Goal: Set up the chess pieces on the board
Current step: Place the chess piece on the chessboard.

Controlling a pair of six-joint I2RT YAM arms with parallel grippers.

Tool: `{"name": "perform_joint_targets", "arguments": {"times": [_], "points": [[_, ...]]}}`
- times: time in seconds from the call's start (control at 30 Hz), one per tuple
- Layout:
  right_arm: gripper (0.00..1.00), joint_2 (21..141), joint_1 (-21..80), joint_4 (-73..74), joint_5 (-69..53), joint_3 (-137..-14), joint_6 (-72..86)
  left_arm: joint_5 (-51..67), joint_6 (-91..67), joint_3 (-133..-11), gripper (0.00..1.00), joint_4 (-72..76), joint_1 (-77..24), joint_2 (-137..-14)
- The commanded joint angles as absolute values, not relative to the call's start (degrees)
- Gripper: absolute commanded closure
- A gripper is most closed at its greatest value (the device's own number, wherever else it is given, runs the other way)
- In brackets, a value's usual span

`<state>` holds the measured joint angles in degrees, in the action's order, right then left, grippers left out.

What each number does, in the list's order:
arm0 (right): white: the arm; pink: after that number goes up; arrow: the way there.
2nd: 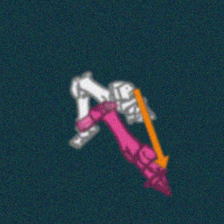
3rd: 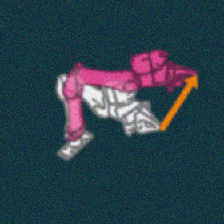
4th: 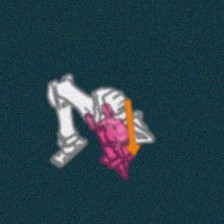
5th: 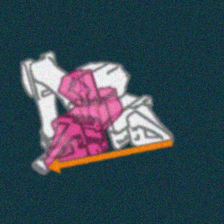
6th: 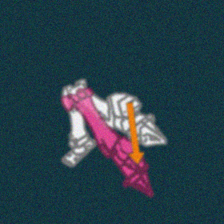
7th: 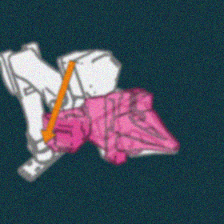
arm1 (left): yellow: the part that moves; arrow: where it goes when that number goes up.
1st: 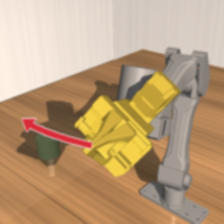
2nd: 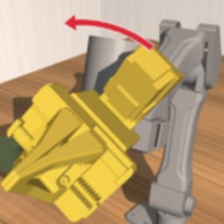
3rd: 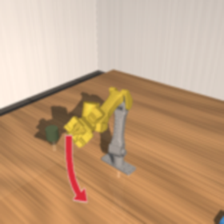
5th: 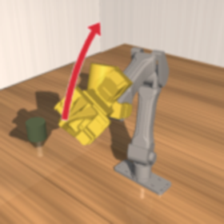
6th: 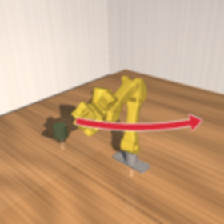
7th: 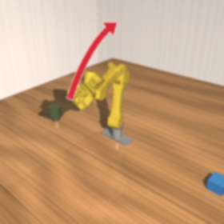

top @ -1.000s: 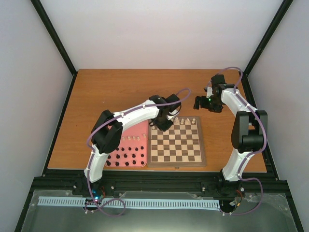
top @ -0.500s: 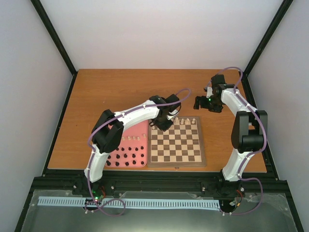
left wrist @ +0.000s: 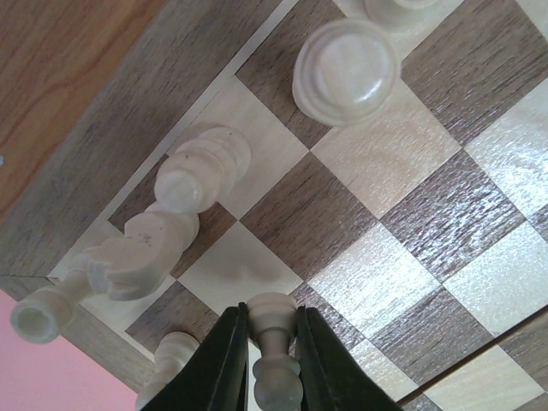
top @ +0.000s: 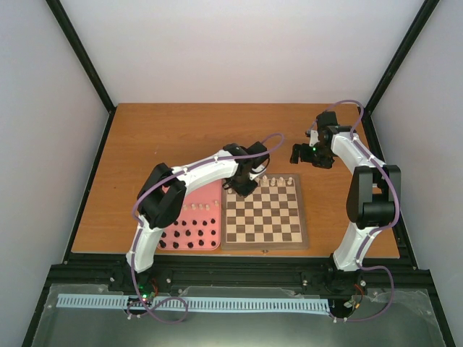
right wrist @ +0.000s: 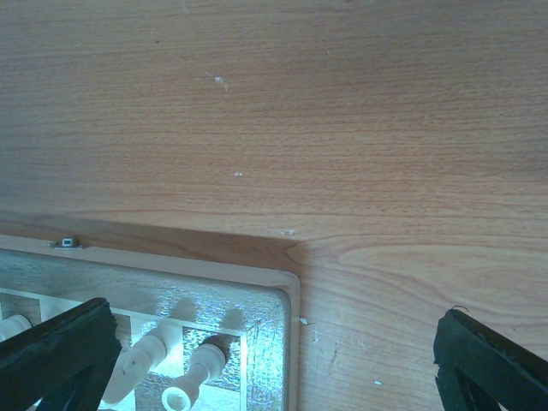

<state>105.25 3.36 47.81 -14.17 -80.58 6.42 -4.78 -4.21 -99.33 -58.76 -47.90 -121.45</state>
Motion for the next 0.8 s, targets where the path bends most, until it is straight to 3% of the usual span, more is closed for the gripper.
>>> {"name": "perform_joint_targets", "arguments": {"times": [0.0, 0.77], "points": [[0.00, 105.2, 3.0, 47.6, -14.2, -81.1, 5.7, -4.9, -3.7, -99.8, 0.85, -58.0, -47.2, -122.5], [0.00, 105.6, 3.0, 47.7, -14.3, -81.2, 5.6, -5.0, -4.1, -100.3, 0.80, -57.9, -46.4, -123.4]]}}
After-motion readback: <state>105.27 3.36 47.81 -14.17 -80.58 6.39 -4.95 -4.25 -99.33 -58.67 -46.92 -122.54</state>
